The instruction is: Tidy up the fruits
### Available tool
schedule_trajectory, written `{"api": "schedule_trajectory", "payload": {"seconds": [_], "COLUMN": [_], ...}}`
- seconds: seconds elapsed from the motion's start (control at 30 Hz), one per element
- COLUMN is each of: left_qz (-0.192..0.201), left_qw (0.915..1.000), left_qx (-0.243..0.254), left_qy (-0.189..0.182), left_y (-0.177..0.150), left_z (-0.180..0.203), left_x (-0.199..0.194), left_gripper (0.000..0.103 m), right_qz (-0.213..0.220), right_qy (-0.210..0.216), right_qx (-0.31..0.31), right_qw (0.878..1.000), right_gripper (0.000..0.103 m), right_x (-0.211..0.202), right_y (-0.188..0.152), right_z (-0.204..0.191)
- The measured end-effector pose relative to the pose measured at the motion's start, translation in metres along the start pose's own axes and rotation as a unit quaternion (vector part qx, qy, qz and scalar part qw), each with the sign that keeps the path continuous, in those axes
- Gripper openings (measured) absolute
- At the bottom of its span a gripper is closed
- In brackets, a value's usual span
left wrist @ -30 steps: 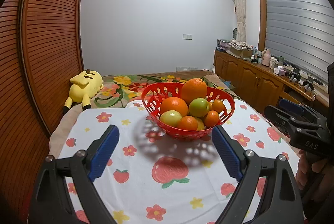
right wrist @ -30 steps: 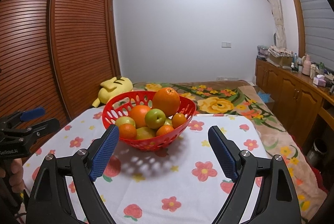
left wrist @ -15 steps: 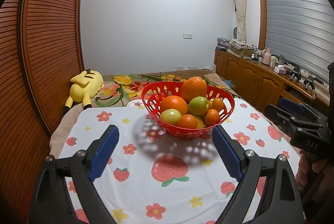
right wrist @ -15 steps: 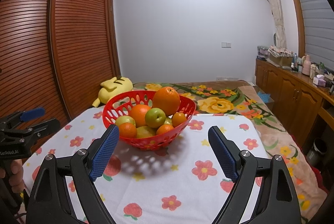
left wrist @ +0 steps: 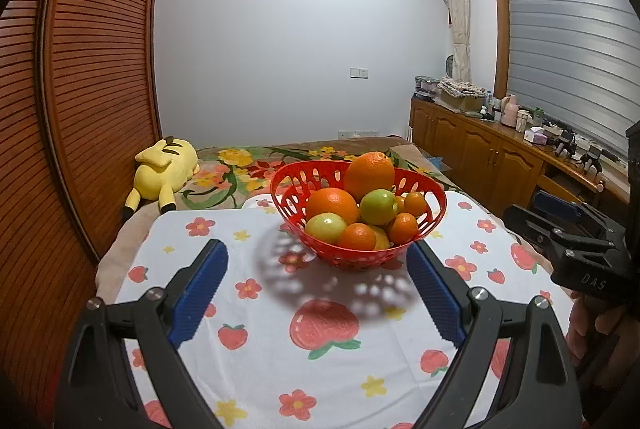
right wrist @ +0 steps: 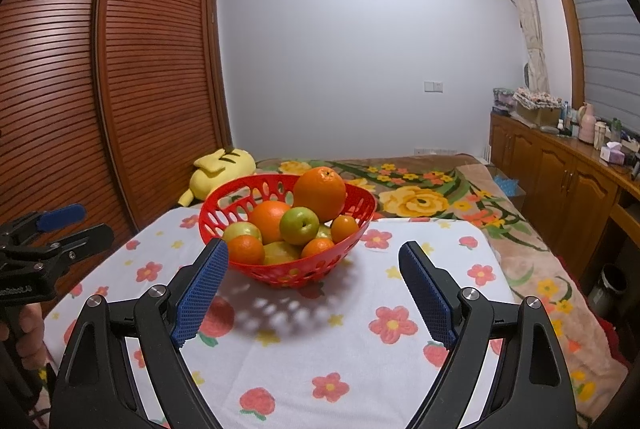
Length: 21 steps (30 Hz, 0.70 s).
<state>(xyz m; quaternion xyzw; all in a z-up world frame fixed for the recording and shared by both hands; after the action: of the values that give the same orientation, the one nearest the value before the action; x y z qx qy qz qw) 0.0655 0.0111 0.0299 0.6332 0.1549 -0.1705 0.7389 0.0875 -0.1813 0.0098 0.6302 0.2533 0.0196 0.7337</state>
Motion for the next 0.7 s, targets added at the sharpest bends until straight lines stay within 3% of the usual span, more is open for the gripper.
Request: {"api": "schedule_trajectory", "payload": {"seconds": [0.7], "left_qz": [0.011], "left_qw": [0.9999], "left_qx": [0.003], "left_qy": [-0.003], "left_y": [0.0017], "left_z": [0.0001], "left_x": [-0.0064], "left_gripper": [0.092], "right_qz": [0.004], "right_qy": [-0.007], "right_qx": [0.001], "right_qw": [1.000], "right_gripper": [0.089], "right_x": [-0.0046], "right_y": [-0.0010], "right_z": [0.0014]}}
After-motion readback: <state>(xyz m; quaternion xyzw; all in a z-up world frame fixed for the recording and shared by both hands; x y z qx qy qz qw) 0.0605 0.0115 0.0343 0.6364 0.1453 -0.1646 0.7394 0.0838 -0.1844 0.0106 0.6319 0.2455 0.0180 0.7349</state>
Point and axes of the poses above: each gripper's, at about its wrist camera, not at the fingertips, and x roughly the way its jaws point, z to its right, y to its top, the point moved 1 cm from there along x, roughly the way its jaws point, and after that the axes turned 7 degrees about -x, right-handed, at the moved point
